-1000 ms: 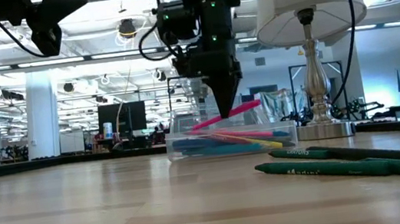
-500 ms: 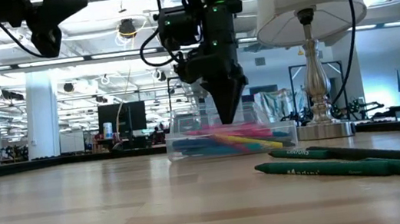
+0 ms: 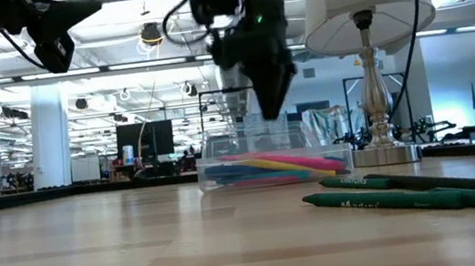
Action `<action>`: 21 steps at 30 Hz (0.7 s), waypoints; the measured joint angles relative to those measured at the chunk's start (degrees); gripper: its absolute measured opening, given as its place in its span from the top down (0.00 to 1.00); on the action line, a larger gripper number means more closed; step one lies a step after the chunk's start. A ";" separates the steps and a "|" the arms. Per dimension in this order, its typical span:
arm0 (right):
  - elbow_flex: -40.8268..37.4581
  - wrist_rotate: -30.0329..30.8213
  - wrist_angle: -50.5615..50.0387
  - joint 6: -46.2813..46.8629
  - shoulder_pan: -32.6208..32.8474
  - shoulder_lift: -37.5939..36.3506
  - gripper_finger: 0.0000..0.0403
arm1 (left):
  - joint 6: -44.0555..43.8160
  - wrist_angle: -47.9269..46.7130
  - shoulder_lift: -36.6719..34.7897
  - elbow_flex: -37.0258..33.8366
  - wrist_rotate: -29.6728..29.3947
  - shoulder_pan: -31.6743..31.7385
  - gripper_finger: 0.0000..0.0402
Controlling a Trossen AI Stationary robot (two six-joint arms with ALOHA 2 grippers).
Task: Pick & place school supplies into a supply box
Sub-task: Put the green crayon into the transparent supply box
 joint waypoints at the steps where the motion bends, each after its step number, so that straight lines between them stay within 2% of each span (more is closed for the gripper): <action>1: 0.00 1.00 -0.35 0.00 0.21 -0.72 0.70 | -0.09 -0.06 0.04 0.00 -0.01 -0.02 0.71; 7: 0.00 3.90 -0.76 3.79 1.15 -5.68 0.71 | -0.25 -1.15 0.00 0.00 -0.05 0.00 0.71; 12: 0.02 6.70 -4.66 8.38 3.99 -10.13 0.71 | -0.36 -1.54 1.07 0.00 3.58 -0.03 0.71; 21: 0.01 13.41 -8.00 14.35 11.97 -16.03 0.71 | -2.23 1.71 8.54 0.01 8.35 -0.04 0.71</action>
